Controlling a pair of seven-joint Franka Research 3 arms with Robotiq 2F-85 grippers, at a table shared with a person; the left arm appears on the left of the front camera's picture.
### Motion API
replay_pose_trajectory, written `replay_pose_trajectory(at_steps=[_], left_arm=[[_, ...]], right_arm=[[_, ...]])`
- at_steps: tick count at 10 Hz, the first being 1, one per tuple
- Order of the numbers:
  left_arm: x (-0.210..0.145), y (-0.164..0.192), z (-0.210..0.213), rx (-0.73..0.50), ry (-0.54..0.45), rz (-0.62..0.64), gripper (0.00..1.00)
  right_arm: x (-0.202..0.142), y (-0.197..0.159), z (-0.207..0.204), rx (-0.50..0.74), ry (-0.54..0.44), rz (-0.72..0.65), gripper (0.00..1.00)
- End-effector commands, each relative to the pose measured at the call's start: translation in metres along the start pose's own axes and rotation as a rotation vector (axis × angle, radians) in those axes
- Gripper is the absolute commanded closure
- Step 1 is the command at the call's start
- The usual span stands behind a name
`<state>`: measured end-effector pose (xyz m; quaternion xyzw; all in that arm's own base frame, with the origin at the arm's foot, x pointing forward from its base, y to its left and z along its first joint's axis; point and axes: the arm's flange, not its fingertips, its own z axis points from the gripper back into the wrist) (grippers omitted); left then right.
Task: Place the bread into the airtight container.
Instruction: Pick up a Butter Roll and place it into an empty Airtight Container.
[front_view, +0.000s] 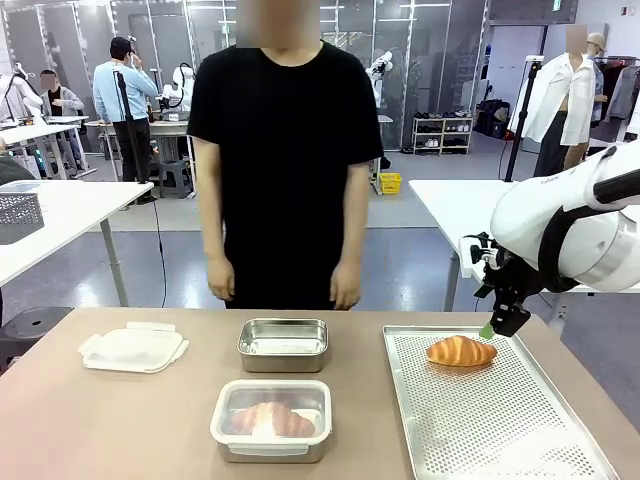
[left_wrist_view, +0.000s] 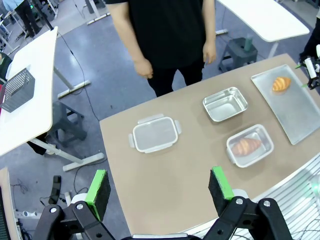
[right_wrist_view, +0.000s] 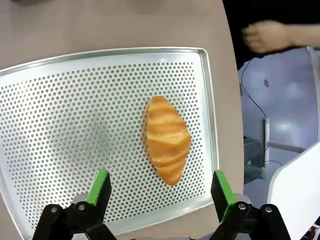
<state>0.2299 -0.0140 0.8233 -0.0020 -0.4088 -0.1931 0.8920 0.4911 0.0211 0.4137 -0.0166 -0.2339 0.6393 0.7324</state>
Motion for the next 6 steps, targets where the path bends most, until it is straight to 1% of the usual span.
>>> replay_pose_trajectory(at_steps=[1,2,4,6], left_arm=[[0.001,0.001,0.001,0.001,-0.001,-0.003,0.0],[0.001,0.001,0.001,0.001,-0.001,-0.003,0.0],[0.001,0.001,0.001,0.001,-0.001,-0.003,0.0],[0.001,0.001,0.001,0.001,-0.001,-0.003,0.0]], right_arm=[[0.0,0.0,0.0,0.001,0.0,0.0,0.0],[-0.001,-0.021,-0.011,0.102,0.001,0.022,0.0],[0.013,-0.052,-0.029,0.245,0.055,0.085,0.0],[0.016,-0.073,-0.044,0.295,0.125,0.067,0.0]])
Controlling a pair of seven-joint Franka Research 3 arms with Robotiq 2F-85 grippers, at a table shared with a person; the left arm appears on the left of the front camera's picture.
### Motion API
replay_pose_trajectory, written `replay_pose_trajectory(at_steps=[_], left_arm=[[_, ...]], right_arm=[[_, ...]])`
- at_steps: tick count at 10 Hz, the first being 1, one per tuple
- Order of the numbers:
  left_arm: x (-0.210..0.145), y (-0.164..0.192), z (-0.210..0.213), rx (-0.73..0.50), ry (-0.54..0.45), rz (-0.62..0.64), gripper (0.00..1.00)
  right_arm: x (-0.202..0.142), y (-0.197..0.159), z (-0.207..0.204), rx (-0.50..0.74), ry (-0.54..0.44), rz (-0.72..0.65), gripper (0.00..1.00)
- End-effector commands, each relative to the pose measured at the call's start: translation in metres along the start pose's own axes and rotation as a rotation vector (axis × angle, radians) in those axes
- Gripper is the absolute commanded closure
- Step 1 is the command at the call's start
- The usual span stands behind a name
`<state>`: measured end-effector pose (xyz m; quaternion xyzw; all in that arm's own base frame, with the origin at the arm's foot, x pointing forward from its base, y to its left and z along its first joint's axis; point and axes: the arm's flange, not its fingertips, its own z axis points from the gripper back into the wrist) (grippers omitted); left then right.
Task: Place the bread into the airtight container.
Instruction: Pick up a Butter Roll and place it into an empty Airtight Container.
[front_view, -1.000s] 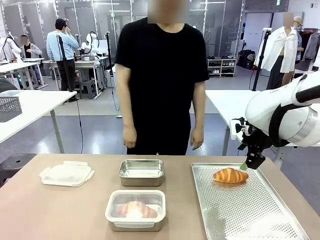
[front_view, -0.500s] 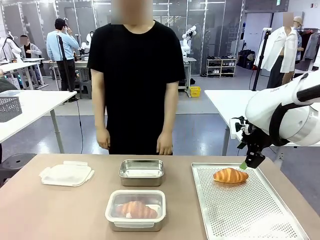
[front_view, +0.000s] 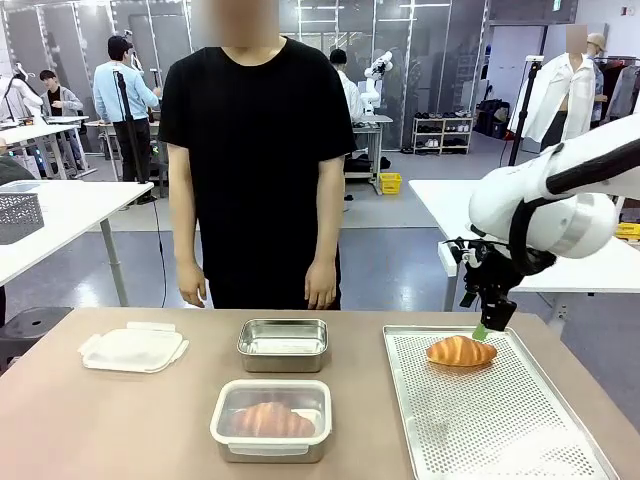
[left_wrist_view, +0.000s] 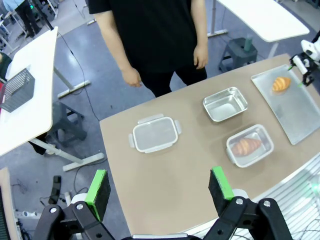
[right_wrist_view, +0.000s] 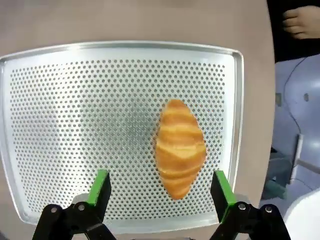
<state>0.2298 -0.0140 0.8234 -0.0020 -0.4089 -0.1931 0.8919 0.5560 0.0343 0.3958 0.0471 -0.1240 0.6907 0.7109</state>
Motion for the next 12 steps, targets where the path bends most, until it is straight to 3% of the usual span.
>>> replay_pose_trajectory(at_steps=[1,3,7,10,12], left_arm=[[0.001,0.001,0.001,0.001,0.0,-0.003,0.0],[0.001,0.001,0.001,0.001,0.0,-0.003,0.0],[0.001,0.001,0.001,0.001,0.0,-0.003,0.0],[0.001,0.001,0.001,0.001,0.0,-0.003,0.0],[0.001,0.001,0.001,0.001,0.0,-0.003,0.0]], right_arm=[[0.004,-0.028,-0.001,0.059,0.066,-0.02,0.0],[0.004,-0.034,-0.021,0.092,0.06,-0.031,0.0],[-0.001,-0.032,-0.071,0.081,0.136,-0.075,0.0],[-0.008,-0.028,-0.082,0.004,0.134,-0.088,0.0],[-0.005,-0.028,-0.091,0.031,0.153,-0.071,0.0]])
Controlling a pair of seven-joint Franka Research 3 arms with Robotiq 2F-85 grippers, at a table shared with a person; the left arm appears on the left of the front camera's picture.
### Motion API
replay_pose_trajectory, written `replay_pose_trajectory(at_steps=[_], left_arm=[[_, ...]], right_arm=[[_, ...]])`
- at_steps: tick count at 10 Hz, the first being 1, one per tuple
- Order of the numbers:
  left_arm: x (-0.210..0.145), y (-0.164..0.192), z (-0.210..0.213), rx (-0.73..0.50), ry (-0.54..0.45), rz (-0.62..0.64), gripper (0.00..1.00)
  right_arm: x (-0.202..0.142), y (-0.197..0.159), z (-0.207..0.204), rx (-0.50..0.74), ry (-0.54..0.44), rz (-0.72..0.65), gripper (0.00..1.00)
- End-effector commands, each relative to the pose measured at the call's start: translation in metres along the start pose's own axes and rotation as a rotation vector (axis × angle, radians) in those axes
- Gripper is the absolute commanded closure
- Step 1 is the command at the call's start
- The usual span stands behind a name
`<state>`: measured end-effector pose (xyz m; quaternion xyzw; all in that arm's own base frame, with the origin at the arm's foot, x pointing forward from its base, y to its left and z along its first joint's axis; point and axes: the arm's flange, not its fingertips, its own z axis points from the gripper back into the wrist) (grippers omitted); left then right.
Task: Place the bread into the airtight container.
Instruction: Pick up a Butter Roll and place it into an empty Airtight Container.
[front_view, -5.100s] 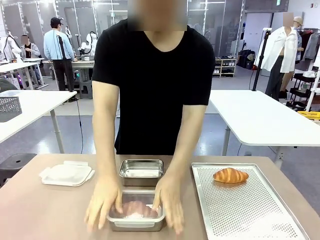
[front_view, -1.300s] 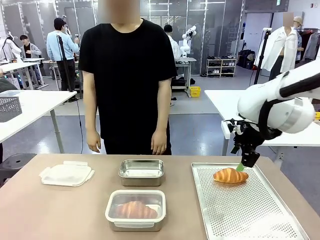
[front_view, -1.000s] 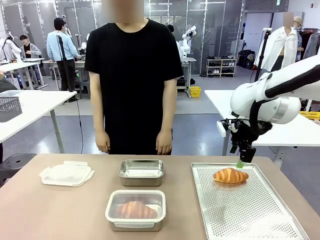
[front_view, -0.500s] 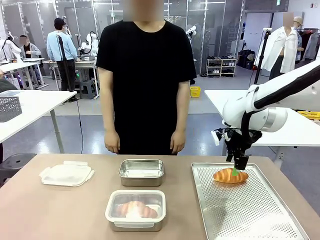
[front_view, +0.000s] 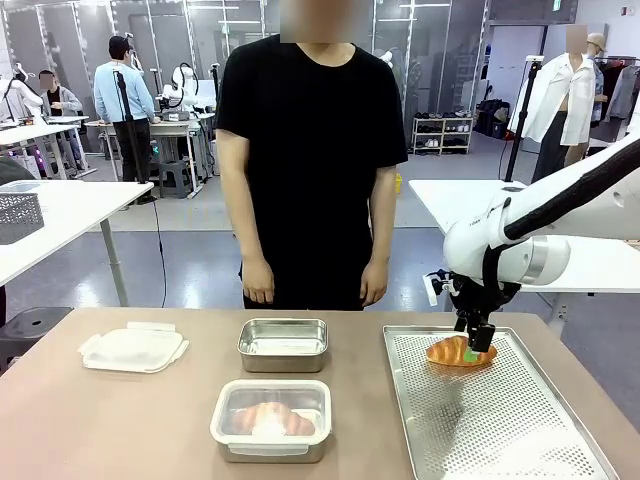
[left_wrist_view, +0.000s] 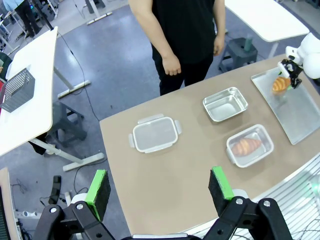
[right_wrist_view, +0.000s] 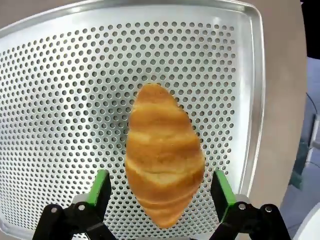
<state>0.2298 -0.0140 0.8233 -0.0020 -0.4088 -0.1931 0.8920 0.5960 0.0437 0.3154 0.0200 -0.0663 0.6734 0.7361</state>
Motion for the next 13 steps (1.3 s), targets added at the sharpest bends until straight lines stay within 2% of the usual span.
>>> replay_pose_trajectory(at_steps=[1,7,12,13], left_arm=[[0.001,0.001,0.001,0.001,0.0,-0.003,0.0],[0.001,0.001,0.001,0.001,0.0,-0.003,0.0],[0.001,0.001,0.001,0.001,0.0,-0.003,0.0],[0.001,0.001,0.001,0.001,0.0,-0.003,0.0]], right_arm=[[0.007,0.001,-0.011,0.004,0.028,-0.017,0.0],[0.011,-0.007,-0.026,0.073,0.073,-0.005,0.0],[0.012,-0.003,-0.021,0.049,0.074,-0.019,0.47],[0.012,-0.002,-0.017,0.023,0.065,-0.015,0.47]])
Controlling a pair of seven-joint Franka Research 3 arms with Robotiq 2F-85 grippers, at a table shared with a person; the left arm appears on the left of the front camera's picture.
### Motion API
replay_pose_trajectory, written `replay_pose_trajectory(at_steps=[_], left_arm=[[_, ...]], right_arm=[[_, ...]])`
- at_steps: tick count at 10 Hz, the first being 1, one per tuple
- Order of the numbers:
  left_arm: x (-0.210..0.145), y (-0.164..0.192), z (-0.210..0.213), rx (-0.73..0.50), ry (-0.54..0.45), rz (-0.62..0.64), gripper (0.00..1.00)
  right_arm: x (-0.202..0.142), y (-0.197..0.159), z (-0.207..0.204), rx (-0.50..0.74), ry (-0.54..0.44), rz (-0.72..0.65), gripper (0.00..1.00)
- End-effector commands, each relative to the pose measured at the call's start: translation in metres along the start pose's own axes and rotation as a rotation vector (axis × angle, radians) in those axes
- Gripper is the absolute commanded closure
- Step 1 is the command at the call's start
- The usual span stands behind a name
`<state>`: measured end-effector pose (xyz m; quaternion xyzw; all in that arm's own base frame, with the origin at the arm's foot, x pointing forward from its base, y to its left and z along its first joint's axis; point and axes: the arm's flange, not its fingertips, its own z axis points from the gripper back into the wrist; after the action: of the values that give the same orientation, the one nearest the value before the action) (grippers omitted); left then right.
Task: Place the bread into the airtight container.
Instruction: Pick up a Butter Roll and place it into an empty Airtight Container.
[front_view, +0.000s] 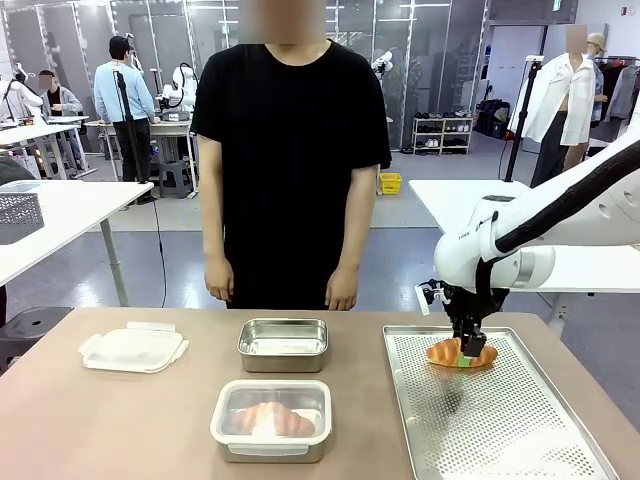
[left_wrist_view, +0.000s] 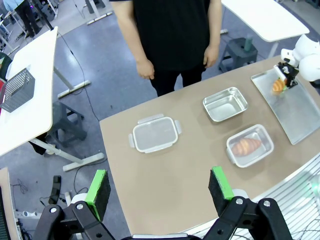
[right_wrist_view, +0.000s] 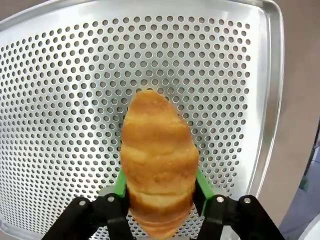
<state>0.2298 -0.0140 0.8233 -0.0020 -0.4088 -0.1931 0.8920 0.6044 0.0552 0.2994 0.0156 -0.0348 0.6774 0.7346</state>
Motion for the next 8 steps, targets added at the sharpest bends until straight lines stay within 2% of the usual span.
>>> replay_pose_trajectory(at_steps=[1,4,6,8], left_arm=[[0.001,0.001,0.001,0.001,0.0,-0.003,0.0],[0.001,0.001,0.001,0.001,0.0,-0.003,0.0],[0.001,0.001,0.001,0.001,0.0,-0.003,0.0],[0.001,0.001,0.001,0.001,0.0,-0.003,0.0]], right_arm=[[0.003,0.006,0.006,-0.023,0.009,-0.025,0.47],[0.012,0.018,0.056,-0.044,-0.01,-0.01,0.47],[0.029,0.027,0.098,-0.068,0.018,-0.082,0.47],[0.05,0.031,0.118,-0.076,0.008,-0.11,0.47]])
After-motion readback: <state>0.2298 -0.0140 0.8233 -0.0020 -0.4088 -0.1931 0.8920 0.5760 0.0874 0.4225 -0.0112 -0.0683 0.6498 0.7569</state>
